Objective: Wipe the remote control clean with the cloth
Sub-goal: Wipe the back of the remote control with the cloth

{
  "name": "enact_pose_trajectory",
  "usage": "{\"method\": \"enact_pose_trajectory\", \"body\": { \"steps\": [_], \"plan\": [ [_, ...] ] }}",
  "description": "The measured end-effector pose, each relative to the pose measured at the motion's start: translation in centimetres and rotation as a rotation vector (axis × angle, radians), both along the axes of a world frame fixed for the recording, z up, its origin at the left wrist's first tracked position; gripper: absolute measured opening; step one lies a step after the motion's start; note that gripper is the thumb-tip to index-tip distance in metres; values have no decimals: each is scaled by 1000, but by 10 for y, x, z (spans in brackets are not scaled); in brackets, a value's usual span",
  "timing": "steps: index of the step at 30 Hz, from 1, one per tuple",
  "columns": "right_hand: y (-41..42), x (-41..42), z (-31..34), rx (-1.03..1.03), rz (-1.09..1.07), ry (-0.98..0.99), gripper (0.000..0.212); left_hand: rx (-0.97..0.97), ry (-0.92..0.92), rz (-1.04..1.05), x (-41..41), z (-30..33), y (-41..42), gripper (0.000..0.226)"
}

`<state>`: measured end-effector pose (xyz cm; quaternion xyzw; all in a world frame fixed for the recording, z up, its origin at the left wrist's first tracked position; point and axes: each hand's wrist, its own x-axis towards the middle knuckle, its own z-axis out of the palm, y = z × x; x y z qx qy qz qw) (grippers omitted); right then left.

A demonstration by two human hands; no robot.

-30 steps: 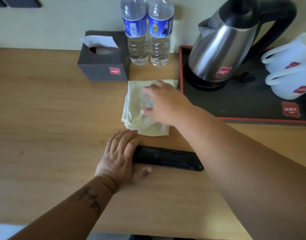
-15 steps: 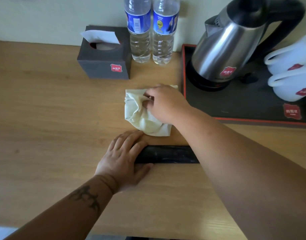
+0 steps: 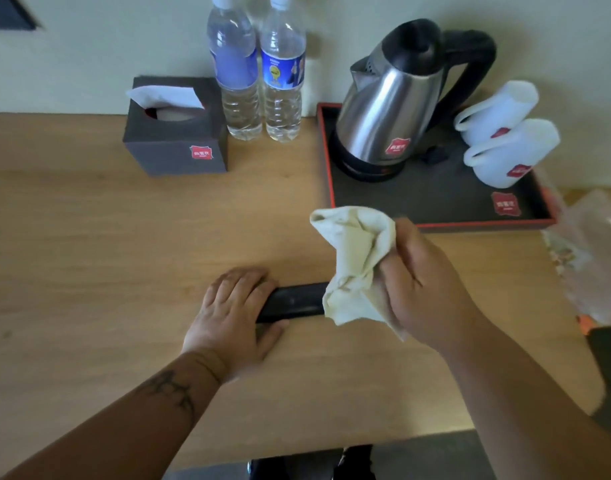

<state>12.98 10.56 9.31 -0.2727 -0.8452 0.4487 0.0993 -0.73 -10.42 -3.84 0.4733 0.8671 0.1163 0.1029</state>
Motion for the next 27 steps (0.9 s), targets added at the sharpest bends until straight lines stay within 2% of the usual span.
{"method": "enact_pose_trajectory", "body": {
  "steps": [2, 4, 8, 12, 17, 24, 27],
  "plan": [
    [-8, 7, -15, 186, 43, -165, 17, -2, -2, 4, 0, 0, 0, 62],
    [-20, 9, -34, 380, 165, -295, 35, -3, -3, 6, 1, -1, 0, 60],
    [-46, 2, -72, 445, 416, -411, 64, -19, -20, 8, 0, -4, 0, 62],
    [-51, -8, -90, 558, 465, -438, 83, 1, -29, 24, 0, -7, 1, 63],
    [-40, -9, -102, 646, 440, -335, 51, 0, 27, 15, -1, -8, 0, 64],
    [-10, 29, -102, 647, 364, -356, 43, 5, 13, -4, -2, -6, -1, 63],
    [-3, 44, -100, 591, 186, -344, 40, 20, 8, -2, -3, -5, -2, 63]
  ]
}}
